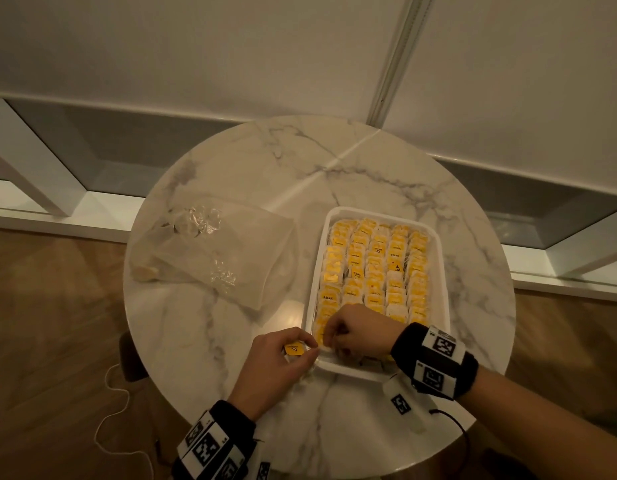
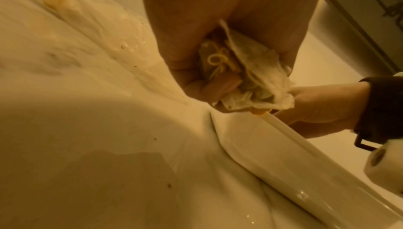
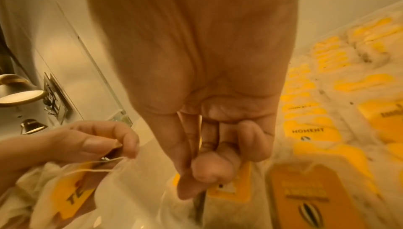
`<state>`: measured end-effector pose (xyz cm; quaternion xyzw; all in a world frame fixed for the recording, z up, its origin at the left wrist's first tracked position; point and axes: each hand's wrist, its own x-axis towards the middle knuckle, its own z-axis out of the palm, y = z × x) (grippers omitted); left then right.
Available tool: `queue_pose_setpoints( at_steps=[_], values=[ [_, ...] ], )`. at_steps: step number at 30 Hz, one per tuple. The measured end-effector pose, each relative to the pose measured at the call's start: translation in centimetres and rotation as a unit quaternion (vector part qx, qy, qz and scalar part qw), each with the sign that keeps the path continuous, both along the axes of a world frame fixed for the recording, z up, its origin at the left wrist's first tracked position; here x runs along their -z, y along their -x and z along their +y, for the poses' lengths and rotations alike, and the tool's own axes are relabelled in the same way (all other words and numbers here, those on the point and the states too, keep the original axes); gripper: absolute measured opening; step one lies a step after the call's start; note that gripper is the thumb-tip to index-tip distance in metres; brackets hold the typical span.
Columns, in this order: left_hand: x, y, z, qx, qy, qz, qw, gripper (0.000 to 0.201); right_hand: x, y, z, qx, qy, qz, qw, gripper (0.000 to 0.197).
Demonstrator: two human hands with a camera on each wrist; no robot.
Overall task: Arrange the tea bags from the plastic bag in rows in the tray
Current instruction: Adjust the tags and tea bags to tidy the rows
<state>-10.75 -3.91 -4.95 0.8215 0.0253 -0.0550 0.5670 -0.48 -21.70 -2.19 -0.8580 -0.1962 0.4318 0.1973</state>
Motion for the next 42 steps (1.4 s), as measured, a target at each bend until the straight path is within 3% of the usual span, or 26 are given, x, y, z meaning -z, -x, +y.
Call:
queue_pose_setpoints(
  at_steps=[3,7,11,17,21,28,42],
  values=[
    [-0.1,-0.1,-0.1,0.005,-0.004,0.002,1.0,0.002,-0.1,-0.1,-0.3,0.009,-0.013,-0.011,1.0,0.019],
    [0.1,-0.1,0.0,0.002,-0.005,0.011,1.0,0.015,-1.4,-0.3,-3.1,0.04,-0.043,-0.044,0.997,0.014],
    [0.1,-0.1,-0.1,0.004,-0.002,0.011,1.0,0.016,-1.1,0.7,-4.7,-0.031,0.032,0.052,0.998,0.017],
    [0.1,-0.1,-0.1,0.012,-0.009,0.007,1.0,0.02,0.5,-0.2,-3.4,-0.028,0.051,0.072,0.996,0.019],
    [0.1,-0.3,0.0,0.012,-0.017,0.011,1.0,0.005,0.8,-0.6,-3.3,0.004,0.039,0.062,0.997,0.017],
    [0.2,-0.8,0.1,0.027,-0.038,0.016,0.999,0.019,0.7,-0.5,-3.2,0.031,0.035,0.038,0.998,0.015],
    [-0.8,-2.7,0.3,0.07,-0.115,0.089,0.987,0.014,0.9,-0.1,-2.9,0.065,0.03,-0.089,0.993,0.022]
  ],
)
